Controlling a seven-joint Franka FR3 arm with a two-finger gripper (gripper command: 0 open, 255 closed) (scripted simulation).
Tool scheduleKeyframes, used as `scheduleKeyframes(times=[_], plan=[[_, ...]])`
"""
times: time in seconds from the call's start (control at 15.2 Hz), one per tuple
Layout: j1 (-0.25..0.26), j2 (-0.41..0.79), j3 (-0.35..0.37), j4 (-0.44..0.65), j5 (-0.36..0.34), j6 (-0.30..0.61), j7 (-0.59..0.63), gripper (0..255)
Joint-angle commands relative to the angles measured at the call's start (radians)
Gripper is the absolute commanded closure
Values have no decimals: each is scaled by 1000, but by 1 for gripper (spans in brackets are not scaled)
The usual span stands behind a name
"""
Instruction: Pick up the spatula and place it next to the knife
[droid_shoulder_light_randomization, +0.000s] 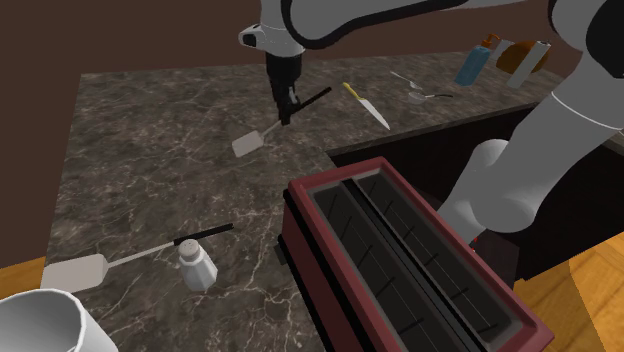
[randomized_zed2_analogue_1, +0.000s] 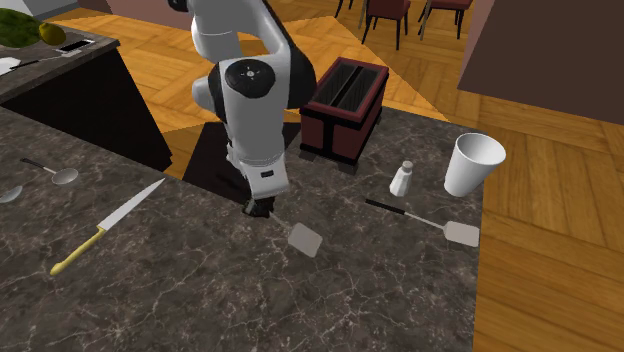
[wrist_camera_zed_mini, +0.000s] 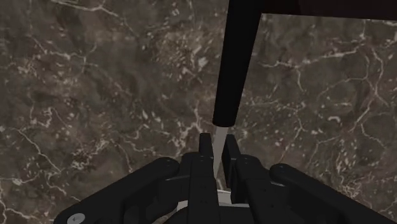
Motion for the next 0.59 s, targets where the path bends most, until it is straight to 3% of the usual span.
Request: scheduleKeyframes(times=[0.0, 0.53], plan=[[-22, 0, -26, -10, -5, 13, -48, 255], [-111, 62, -126, 61, -21, 13, -231, 255]])
